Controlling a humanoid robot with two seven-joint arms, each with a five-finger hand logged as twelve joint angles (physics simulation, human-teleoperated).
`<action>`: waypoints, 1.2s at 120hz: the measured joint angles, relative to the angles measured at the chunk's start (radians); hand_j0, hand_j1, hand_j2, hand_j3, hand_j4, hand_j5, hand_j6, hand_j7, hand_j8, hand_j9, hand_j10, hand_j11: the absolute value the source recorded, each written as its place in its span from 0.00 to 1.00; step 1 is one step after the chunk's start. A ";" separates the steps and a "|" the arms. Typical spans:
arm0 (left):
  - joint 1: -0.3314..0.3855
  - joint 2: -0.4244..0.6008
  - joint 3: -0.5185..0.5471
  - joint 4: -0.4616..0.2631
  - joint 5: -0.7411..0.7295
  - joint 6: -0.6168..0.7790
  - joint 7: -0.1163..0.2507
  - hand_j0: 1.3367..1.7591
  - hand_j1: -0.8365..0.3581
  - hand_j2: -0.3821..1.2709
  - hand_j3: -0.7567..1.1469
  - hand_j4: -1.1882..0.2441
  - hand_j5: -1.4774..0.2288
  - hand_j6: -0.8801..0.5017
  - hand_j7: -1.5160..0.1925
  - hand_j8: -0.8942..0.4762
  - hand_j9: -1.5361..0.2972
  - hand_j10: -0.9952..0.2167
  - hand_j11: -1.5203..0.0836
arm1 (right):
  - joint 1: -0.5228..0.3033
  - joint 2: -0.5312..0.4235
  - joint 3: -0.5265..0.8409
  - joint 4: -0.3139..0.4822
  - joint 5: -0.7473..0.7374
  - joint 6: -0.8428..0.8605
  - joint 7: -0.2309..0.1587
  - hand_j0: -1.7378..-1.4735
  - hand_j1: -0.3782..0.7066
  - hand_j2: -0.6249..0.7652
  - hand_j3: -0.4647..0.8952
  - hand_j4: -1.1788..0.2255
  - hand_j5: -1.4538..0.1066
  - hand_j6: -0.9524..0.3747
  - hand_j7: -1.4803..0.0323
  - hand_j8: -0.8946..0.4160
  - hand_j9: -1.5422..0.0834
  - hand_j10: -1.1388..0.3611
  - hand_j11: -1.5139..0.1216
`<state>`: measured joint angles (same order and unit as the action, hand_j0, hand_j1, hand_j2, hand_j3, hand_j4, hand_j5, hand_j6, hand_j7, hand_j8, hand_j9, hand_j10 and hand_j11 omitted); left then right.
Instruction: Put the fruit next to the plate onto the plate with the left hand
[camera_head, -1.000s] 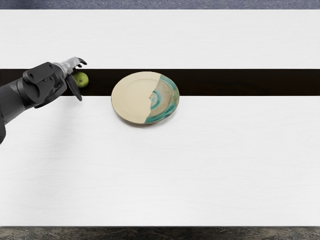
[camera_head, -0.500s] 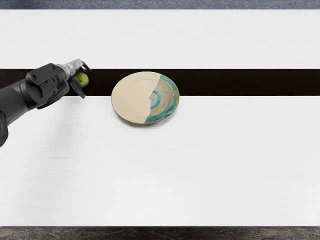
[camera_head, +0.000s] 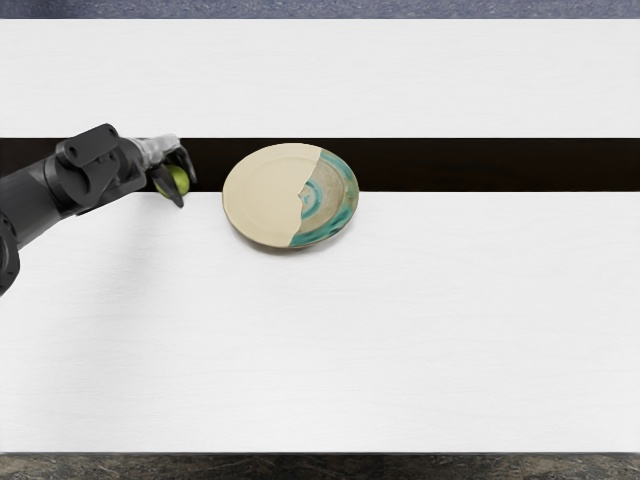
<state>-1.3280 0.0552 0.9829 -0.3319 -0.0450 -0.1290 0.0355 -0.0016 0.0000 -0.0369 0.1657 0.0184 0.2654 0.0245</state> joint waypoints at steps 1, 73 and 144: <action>0.000 0.000 -0.001 0.000 -0.001 -0.001 0.000 0.73 0.46 0.40 0.40 0.25 0.32 0.27 0.34 0.45 0.28 0.39 0.26 | 0.000 0.000 0.000 0.000 0.000 0.000 0.000 0.30 0.04 0.45 0.34 0.83 0.92 0.71 0.97 0.67 0.94 0.75 0.92; -0.128 0.036 -0.151 -0.006 -0.023 -0.153 0.004 0.75 0.51 0.54 0.40 0.28 0.22 0.32 0.25 0.38 0.22 0.10 0.23 | 0.000 0.000 0.000 0.000 0.000 0.000 0.000 0.30 0.04 0.45 0.34 0.83 0.92 0.71 0.97 0.67 0.94 0.75 0.92; -0.122 -0.044 -0.324 -0.005 -0.011 -0.177 0.001 0.76 0.63 0.48 0.40 0.49 0.48 0.41 0.50 0.45 0.48 0.42 0.54 | 0.000 0.000 0.000 0.000 0.000 0.000 0.000 0.30 0.04 0.45 0.34 0.83 0.92 0.71 0.97 0.67 0.94 0.75 0.92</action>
<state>-1.4504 0.0113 0.6593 -0.3368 -0.0562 -0.3055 0.0367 -0.0015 0.0000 -0.0368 0.1657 0.0184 0.2653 0.0245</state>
